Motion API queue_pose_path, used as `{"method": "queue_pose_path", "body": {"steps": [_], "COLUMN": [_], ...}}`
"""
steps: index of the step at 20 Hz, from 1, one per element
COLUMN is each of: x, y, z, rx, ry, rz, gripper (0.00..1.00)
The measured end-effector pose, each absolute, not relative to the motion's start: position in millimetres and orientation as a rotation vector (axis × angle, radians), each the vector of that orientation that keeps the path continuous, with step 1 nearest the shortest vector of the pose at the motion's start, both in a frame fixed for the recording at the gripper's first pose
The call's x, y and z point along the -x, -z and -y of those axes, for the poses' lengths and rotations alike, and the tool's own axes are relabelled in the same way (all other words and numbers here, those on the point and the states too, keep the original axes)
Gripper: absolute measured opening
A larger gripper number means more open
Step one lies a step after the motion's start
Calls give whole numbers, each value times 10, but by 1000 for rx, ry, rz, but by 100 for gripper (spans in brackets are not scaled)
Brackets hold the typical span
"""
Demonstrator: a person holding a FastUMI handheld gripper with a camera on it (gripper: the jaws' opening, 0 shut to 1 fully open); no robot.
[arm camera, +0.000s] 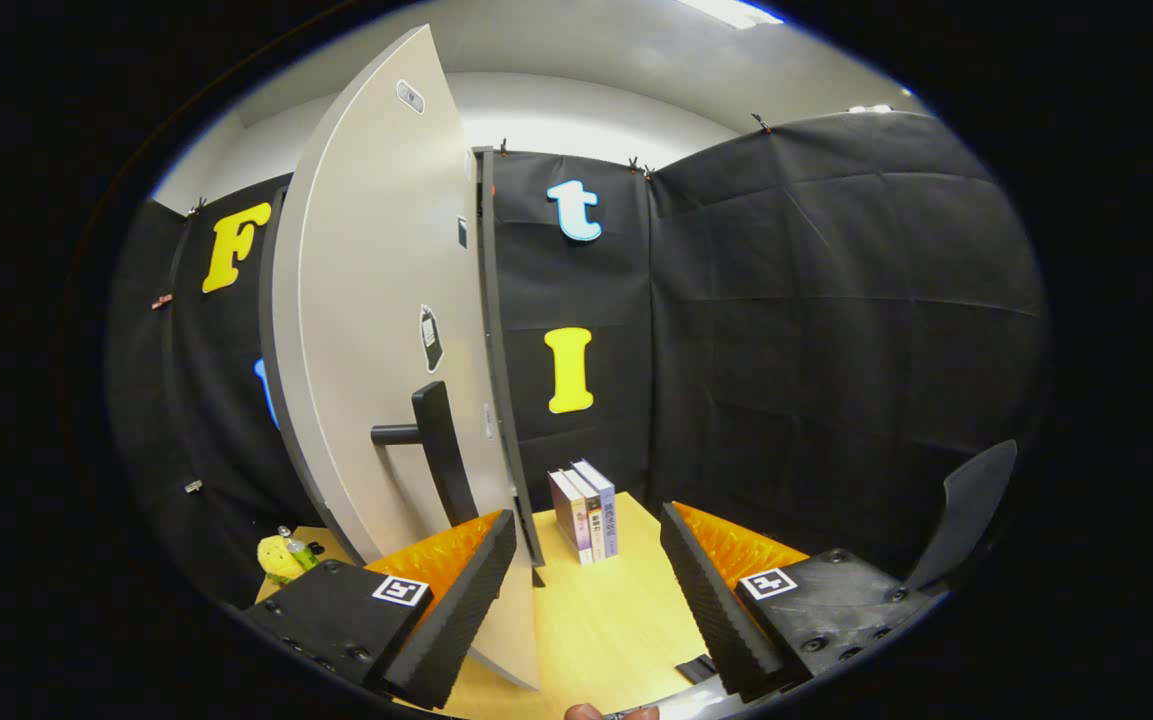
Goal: Open the shoe cabinet door, grab the shoes and put them into the shoe cabinet, then close the shoe cabinet door.
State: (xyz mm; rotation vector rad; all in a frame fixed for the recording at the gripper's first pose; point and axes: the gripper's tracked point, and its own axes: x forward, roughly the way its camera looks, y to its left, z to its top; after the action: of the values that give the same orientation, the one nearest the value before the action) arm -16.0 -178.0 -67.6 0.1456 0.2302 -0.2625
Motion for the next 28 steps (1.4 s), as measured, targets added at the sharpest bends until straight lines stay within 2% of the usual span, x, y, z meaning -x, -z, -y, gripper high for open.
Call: {"method": "queue_pose_path", "body": {"steps": [6, 15, 20, 28], "x": [28, -393, -403, -414], "y": [682, 647, 555, 527], "z": [1098, -168, -416, -307], "rx": [-164, -158, -155, -166], "ry": [145, -128, -168, -142], "rz": [-227, -228, -206, -196], "gripper": [97, 98, 98, 98]}}
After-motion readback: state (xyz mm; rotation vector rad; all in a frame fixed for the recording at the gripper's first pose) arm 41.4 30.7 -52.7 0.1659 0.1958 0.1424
